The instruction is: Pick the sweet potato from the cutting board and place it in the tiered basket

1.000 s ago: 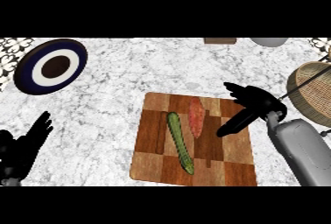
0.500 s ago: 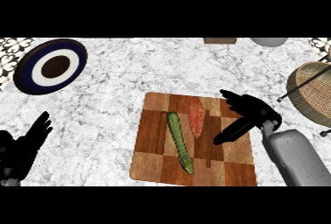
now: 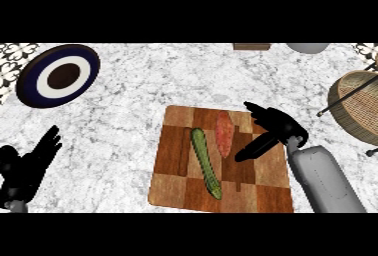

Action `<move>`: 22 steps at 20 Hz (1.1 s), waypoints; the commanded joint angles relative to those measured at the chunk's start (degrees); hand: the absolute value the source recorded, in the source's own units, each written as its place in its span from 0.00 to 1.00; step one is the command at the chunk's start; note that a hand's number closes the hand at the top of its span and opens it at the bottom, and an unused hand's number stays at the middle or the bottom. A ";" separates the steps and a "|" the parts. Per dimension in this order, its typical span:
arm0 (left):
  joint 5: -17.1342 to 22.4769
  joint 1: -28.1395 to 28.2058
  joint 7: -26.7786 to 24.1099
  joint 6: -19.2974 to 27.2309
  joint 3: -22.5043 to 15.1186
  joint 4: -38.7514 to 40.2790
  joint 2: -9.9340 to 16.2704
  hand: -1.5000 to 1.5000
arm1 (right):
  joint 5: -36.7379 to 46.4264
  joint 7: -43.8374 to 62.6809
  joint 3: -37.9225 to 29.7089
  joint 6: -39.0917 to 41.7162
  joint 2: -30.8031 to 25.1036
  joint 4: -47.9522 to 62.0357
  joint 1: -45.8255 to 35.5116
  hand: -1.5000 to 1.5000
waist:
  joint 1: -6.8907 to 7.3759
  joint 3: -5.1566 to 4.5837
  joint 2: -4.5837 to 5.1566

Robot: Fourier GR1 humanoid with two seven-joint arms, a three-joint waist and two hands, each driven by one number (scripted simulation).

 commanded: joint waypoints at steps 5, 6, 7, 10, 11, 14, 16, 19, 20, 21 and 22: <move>-2.30 -0.33 -3.00 -1.12 1.54 2.47 -1.57 0.50 | 3.85 -3.26 -2.66 -0.59 4.29 8.45 -5.91 0.00 | 0.13 -0.01 0.04; -1.44 2.05 2.05 -1.10 1.24 -4.57 -1.79 0.50 | 5.19 -3.66 -1.40 -1.55 5.60 7.14 -3.37 0.00 | 0.17 0.00 -0.02; -2.60 1.44 3.58 0.97 0.52 -6.28 -2.82 0.50 | 5.64 -4.89 -2.27 -1.92 5.56 9.92 -4.41 0.00 | 0.21 0.01 0.00; -2.11 1.80 -0.72 -2.68 1.98 -1.94 -1.74 0.50 | 6.69 -3.62 -0.38 -2.46 7.84 7.61 -1.85 0.00 | 0.08 -0.01 -0.01; -1.18 -3.32 3.41 -2.47 2.71 0.32 -0.75 0.50 | 7.64 -9.42 -1.55 -2.81 7.86 14.78 -5.04 0.00 | 0.19 0.00 0.12; -3.65 -0.23 2.52 -0.48 0.83 -3.28 -3.87 0.50 | 6.86 -8.31 -3.74 -0.71 6.73 15.23 -6.40 0.00 | 0.20 0.00 0.06; -2.05 0.96 4.90 -2.02 1.98 -6.64 -2.25 0.50 | 9.05 -12.79 -2.98 -3.45 8.97 19.99 -6.66 0.00 | 0.57 0.03 0.11; -3.34 -2.13 -0.58 -2.63 3.80 1.11 -1.81 0.50 | 8.76 -3.45 -0.57 -2.59 11.03 9.66 -4.18 0.00 | -0.17 -0.03 -0.02; -2.73 -0.61 2.59 -2.73 3.27 -2.35 -2.41 0.50 | 9.04 -11.97 -3.21 -2.07 9.13 17.75 -5.06 0.00 | 0.20 0.00 0.07; -1.96 -0.89 1.27 -4.38 4.94 -0.26 -0.43 0.50 | 8.59 -12.32 -2.53 -0.67 8.61 15.53 -2.62 0.00 | 0.06 0.00 0.05; -3.97 2.86 -1.10 -2.62 2.63 -3.09 -3.33 0.50 | 8.45 -9.90 -1.67 -1.53 11.30 14.86 -4.37 0.00 | 0.25 0.00 0.00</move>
